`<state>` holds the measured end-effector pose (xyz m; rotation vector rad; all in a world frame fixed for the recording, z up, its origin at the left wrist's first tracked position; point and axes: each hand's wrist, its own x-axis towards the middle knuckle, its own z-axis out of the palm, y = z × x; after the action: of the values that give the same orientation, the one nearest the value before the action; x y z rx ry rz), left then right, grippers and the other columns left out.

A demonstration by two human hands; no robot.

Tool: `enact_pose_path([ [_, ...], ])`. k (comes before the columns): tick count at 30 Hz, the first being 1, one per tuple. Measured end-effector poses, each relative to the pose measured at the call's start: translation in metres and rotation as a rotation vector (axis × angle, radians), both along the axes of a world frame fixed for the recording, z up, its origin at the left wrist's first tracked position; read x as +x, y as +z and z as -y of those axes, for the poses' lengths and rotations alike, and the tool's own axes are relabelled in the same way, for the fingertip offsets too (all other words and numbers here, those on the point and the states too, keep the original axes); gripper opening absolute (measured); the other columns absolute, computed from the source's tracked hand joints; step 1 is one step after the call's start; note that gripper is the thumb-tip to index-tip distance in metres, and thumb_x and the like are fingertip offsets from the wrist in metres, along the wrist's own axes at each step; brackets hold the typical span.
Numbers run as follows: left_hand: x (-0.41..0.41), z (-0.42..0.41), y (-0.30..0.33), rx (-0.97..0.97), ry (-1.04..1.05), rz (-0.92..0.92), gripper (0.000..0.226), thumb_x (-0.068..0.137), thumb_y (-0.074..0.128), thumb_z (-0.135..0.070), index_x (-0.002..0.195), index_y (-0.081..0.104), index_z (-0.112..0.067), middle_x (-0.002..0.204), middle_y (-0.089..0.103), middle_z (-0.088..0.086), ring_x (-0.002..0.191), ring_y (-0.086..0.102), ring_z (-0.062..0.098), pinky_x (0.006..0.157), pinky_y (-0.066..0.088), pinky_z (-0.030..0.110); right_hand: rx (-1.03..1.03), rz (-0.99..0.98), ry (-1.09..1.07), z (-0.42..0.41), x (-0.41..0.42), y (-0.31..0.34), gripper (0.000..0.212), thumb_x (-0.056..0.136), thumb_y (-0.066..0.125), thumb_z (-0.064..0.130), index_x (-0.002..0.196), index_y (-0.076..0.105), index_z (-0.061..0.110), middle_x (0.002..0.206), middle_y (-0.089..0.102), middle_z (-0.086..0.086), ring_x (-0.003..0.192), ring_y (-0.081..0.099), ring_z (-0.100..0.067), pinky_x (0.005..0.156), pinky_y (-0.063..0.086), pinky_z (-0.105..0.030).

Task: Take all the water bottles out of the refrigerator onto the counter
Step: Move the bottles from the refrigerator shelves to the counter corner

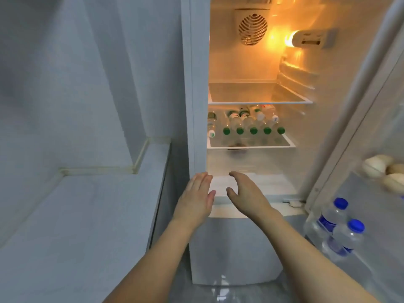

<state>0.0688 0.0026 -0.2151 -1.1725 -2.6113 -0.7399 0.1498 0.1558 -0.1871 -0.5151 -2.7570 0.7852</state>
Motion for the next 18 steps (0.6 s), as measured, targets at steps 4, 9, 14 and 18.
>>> enact_pose_path([
  [4, -0.038, -0.064, 0.011, 0.012, -0.062, 0.03, 0.049, 0.105, 0.037, -0.033, 0.15, 0.031, -0.016, 0.159, 0.025, -0.001, 0.147, 0.018, 0.016, 0.121, 0.019, 0.032, -0.014, -0.038, -0.087, -0.052, -0.037, 0.004, 0.052, 0.097, 0.051, 0.025, 0.146, 0.036, 0.017, 0.15, 0.039, -0.001, 0.136, 0.039, -0.018, 0.112, 0.029, -0.029],
  [9, -0.094, -0.135, 0.023, 0.037, -0.069, 0.032, 0.048, 0.102, 0.046, -0.028, 0.146, 0.038, -0.012, 0.152, 0.037, 0.005, 0.14, 0.032, 0.022, 0.116, 0.031, 0.037, -0.031, -0.119, -0.139, -0.115, -0.086, 0.014, 0.046, 0.095, 0.052, 0.018, 0.139, 0.045, 0.017, 0.141, 0.049, -0.002, 0.129, 0.045, -0.02, 0.107, 0.033, -0.028],
  [14, -0.148, -0.191, 0.03, 0.051, 0.024, 0.092, 0.044, 0.098, 0.052, -0.023, 0.139, 0.043, -0.01, 0.143, 0.044, 0.008, 0.13, 0.041, 0.024, 0.11, 0.033, 0.031, -0.094, -0.14, -0.23, -0.173, -0.138, 0.015, 0.038, 0.096, 0.051, 0.018, 0.134, 0.052, 0.011, 0.135, 0.054, -0.006, 0.124, 0.049, -0.023, 0.103, 0.038, -0.032],
  [18, -0.184, -0.226, 0.025, 0.052, 0.145, 0.193, 0.042, 0.098, 0.051, -0.024, 0.136, 0.044, -0.008, 0.138, 0.045, 0.01, 0.124, 0.044, 0.025, 0.103, 0.038, 0.034, -0.156, -0.113, -0.276, -0.21, -0.182, 0.004, 0.046, 0.095, 0.053, 0.021, 0.139, 0.046, 0.01, 0.139, 0.051, -0.007, 0.127, 0.048, -0.023, 0.105, 0.039, -0.036],
])
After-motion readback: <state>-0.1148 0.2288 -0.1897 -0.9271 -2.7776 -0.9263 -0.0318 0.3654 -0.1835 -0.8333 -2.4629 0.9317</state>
